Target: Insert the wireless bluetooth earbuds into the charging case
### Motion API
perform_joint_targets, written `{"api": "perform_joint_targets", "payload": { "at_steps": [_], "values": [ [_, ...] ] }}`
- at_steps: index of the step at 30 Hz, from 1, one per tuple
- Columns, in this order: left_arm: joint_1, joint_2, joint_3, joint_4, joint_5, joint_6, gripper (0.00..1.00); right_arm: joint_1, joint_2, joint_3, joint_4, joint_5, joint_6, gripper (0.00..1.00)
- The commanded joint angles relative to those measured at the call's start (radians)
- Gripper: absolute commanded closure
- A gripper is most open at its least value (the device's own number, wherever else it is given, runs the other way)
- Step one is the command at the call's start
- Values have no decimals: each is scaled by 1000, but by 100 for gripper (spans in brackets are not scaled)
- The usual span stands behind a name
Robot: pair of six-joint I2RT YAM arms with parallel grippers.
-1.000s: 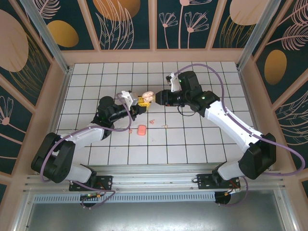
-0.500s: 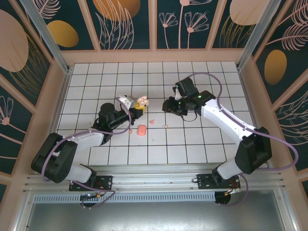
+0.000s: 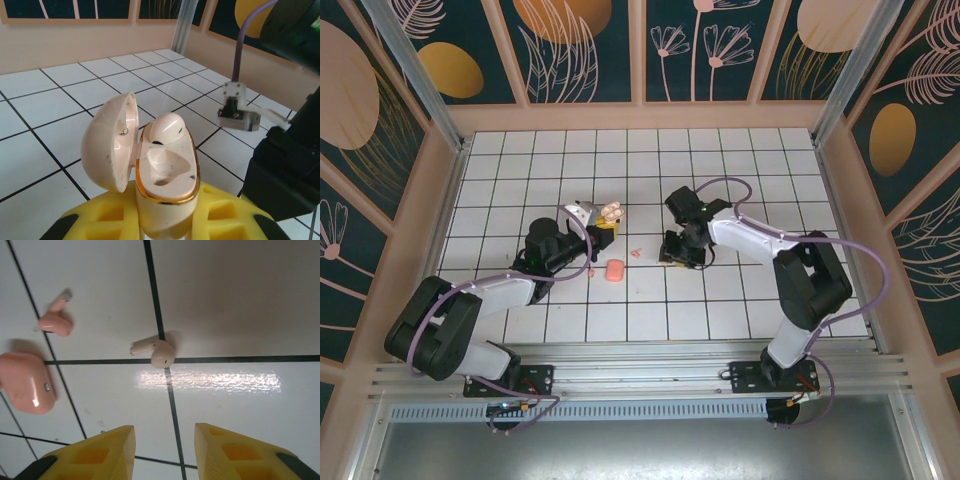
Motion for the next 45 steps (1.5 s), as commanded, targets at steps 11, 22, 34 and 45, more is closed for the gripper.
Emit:
{"api": "perform_joint_targets", "payload": {
  "at_steps": [11, 22, 34, 45],
  "values": [
    [-6, -18, 2, 2, -17, -13, 86, -5, 139, 73, 28, 40, -96, 64],
    [-6, -3, 21, -26, -28, -4, 86, -15, 187, 104, 46, 17, -126, 68],
    [-6, 8, 37, -39, -21, -1, 86, -20, 211, 103, 36, 26, -157, 72],
    [-6, 11, 58, -68, -19, 21, 86, -21, 200, 97, 7, 55, -211, 77]
  ]
}}
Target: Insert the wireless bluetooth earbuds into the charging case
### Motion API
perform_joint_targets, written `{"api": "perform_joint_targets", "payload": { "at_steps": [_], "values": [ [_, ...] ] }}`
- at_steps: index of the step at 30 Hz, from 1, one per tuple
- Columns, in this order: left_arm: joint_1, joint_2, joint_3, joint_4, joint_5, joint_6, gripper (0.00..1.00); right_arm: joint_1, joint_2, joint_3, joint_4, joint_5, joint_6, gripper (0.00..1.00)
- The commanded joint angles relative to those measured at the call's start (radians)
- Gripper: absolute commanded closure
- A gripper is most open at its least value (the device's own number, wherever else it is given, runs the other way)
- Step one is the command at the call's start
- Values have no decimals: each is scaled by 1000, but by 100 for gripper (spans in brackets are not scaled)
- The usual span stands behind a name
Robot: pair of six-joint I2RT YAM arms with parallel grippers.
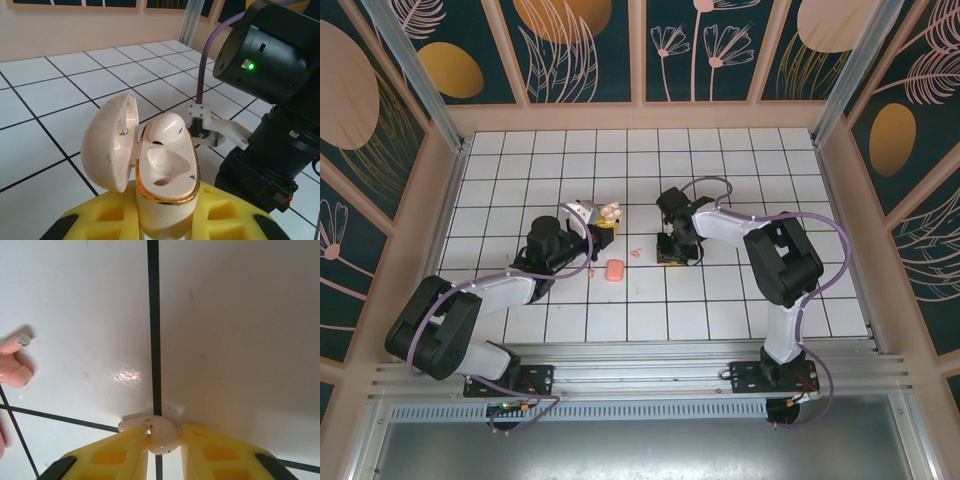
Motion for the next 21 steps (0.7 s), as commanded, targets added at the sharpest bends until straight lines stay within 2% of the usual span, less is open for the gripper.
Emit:
{"api": "perform_joint_targets", "payload": {
  "at_steps": [1, 8, 15, 21],
  "values": [
    [-6, 7, 34, -9, 4, 27, 86, -5, -2, 10, -46, 44, -53, 77],
    [-6, 3, 45, -29, 12, 43, 86, -12, -77, -16, -75, 54, -199, 78],
    [-6, -5, 52, -50, 23, 61, 86, -23, -165, -66, -143, 11, -446, 78],
    [-6, -13, 57, -55, 29, 58, 86, -23, -197, -110, -206, 60, -557, 78]
  ]
}}
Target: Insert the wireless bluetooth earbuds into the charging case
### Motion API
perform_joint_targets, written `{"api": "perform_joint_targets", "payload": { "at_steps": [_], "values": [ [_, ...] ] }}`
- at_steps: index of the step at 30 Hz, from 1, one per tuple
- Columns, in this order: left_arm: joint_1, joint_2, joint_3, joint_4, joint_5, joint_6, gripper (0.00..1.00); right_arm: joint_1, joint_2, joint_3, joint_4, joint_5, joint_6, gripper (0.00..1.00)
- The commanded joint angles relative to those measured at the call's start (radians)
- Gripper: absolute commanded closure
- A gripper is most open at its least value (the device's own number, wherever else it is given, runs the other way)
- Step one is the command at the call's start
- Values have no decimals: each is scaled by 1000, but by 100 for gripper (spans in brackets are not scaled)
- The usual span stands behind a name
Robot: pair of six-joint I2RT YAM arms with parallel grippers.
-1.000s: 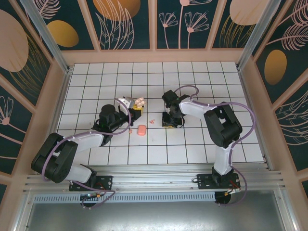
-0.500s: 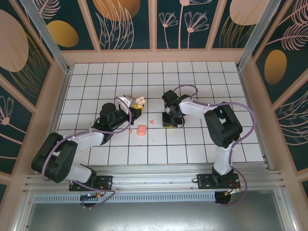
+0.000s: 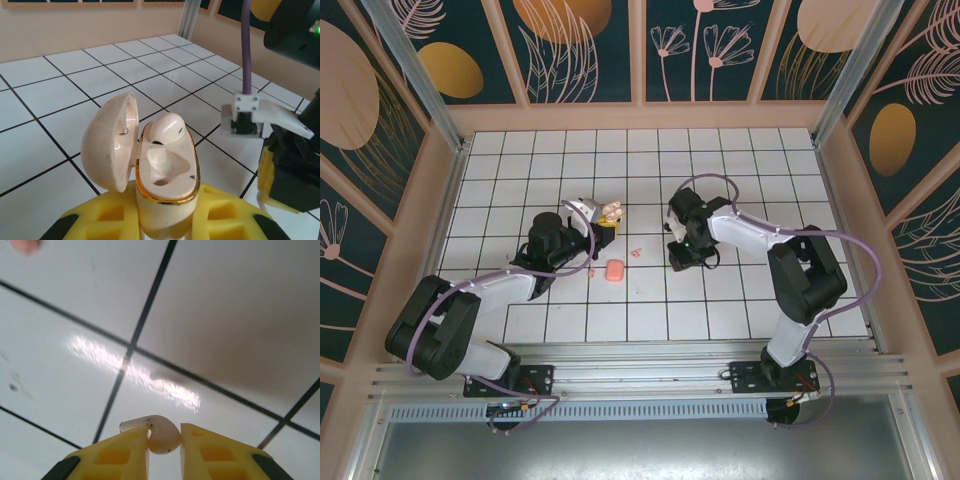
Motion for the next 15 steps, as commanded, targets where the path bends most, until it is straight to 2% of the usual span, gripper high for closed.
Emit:
{"api": "perform_joint_targets", "payload": {
  "at_steps": [1, 15],
  "values": [
    [-6, -14, 24, 5, 21, 15, 86, -3, -30, -30, -84, 37, -111, 78],
    [-6, -23, 41, -22, 24, 31, 86, 36, 55, -54, -78, 90, -143, 77]
  ]
}}
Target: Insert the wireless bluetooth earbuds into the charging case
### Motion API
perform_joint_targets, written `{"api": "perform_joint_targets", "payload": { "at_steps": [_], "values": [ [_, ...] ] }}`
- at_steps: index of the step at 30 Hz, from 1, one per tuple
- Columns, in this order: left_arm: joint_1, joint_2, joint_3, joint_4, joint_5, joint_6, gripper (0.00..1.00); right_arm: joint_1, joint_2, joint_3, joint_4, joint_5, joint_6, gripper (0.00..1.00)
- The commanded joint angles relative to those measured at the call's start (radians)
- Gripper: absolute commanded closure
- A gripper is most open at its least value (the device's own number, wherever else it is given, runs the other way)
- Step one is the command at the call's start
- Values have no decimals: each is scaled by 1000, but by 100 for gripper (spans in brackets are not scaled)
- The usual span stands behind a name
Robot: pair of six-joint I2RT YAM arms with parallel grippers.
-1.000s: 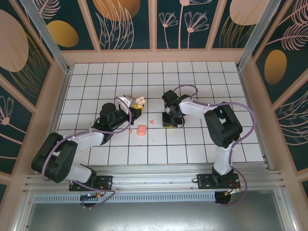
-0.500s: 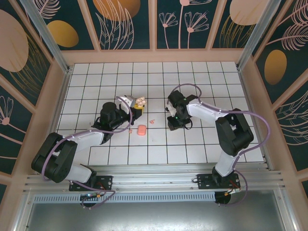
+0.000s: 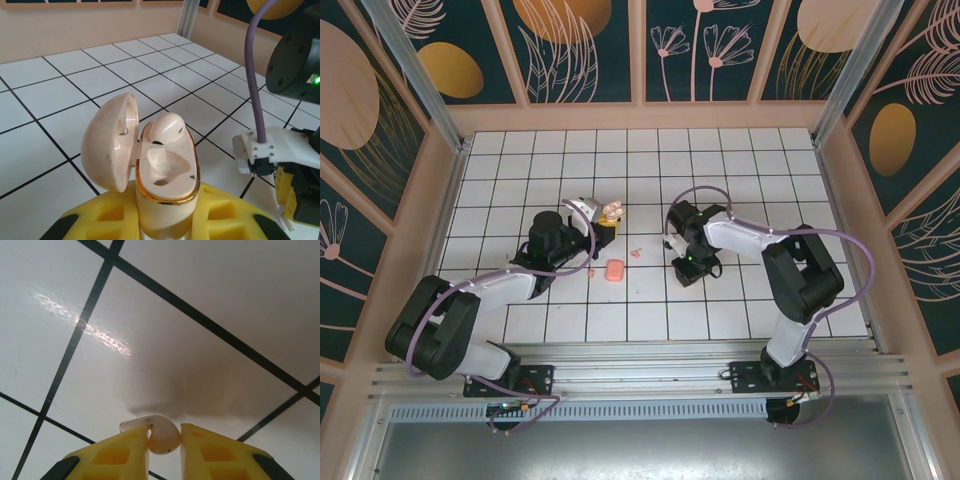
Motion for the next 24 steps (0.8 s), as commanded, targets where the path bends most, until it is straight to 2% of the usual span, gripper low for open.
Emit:
{"api": "perform_joint_targets", "payload": {
  "at_steps": [1, 6, 9, 15, 19, 24],
  "values": [
    [-6, -24, 31, -5, 22, 21, 86, 6, 35, -7, -21, 36, -14, 77],
    [-6, -25, 29, -12, 19, 29, 86, 4, 55, 1, -20, 37, -10, 74],
    [-6, -21, 29, -11, 25, 29, 86, 3, 60, 13, -11, 40, 12, 67],
    [-6, -15, 40, -21, 38, 43, 86, -12, -9, 36, -9, 30, 78, 60],
    [-6, -19, 42, -30, 36, 58, 86, -23, -90, 55, -10, 26, 179, 58],
    [-6, -19, 45, -43, 40, 78, 86, -37, -160, 88, -24, 53, 424, 60]
  ]
}}
